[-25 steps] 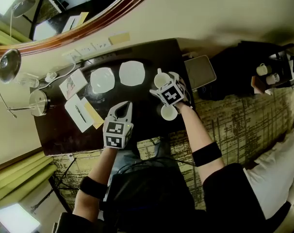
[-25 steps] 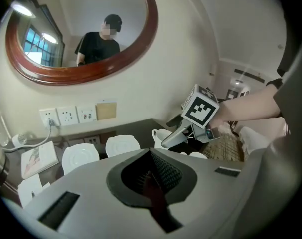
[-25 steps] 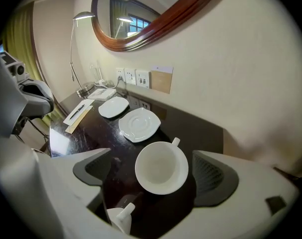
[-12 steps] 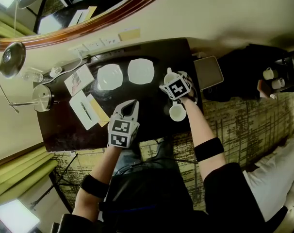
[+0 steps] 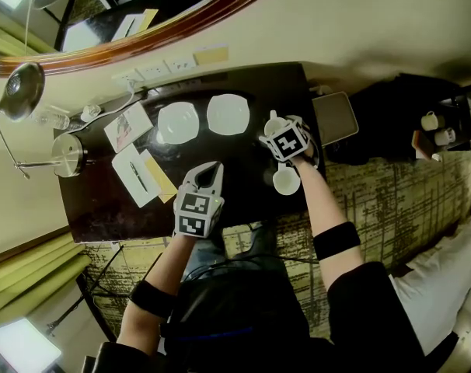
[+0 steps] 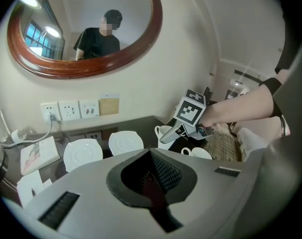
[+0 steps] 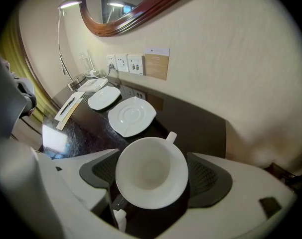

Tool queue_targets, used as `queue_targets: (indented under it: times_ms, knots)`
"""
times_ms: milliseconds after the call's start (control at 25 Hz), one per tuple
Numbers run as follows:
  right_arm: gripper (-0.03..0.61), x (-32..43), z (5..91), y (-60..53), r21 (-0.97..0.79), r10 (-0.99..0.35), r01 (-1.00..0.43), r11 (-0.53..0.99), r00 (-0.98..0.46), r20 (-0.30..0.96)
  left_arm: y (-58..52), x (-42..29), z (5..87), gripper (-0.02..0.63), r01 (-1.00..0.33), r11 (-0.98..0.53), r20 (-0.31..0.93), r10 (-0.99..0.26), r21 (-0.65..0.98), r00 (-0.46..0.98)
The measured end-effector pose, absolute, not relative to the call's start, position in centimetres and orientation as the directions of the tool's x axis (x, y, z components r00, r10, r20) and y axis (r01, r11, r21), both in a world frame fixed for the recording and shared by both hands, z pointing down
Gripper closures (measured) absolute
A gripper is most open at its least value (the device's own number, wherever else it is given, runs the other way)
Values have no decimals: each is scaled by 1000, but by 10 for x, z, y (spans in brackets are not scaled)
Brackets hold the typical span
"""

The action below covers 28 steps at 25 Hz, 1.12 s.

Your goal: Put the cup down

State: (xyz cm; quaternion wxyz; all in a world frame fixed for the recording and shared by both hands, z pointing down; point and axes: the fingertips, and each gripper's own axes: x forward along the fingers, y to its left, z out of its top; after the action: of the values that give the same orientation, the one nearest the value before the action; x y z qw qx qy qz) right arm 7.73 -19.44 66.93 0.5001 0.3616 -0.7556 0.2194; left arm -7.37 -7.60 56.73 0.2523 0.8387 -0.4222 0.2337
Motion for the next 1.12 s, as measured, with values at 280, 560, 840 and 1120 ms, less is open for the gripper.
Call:
queue_targets:
  times_ms: [280,560,840,1120]
  knots:
    - [149,38,649,-190,-30,-292,-723,690,-317,902,-76,-91,573,609,-849,-478,610,-610,227,506]
    - [149,-33,622,-199,-24,-319,-677,736,-378,869,-82,-126,580,609,-880,-418,613,-641,225,462]
    - [149,-129,608,-208,-52,-306,-607,793,-471,828,-87,-178,593,609,-922,-327,638,-670,205,380]
    - [150,-205,621,-221,-62,-284,-571,819,-496,821,-101,-227,600,609,-945,-271,647,-690,185,324]
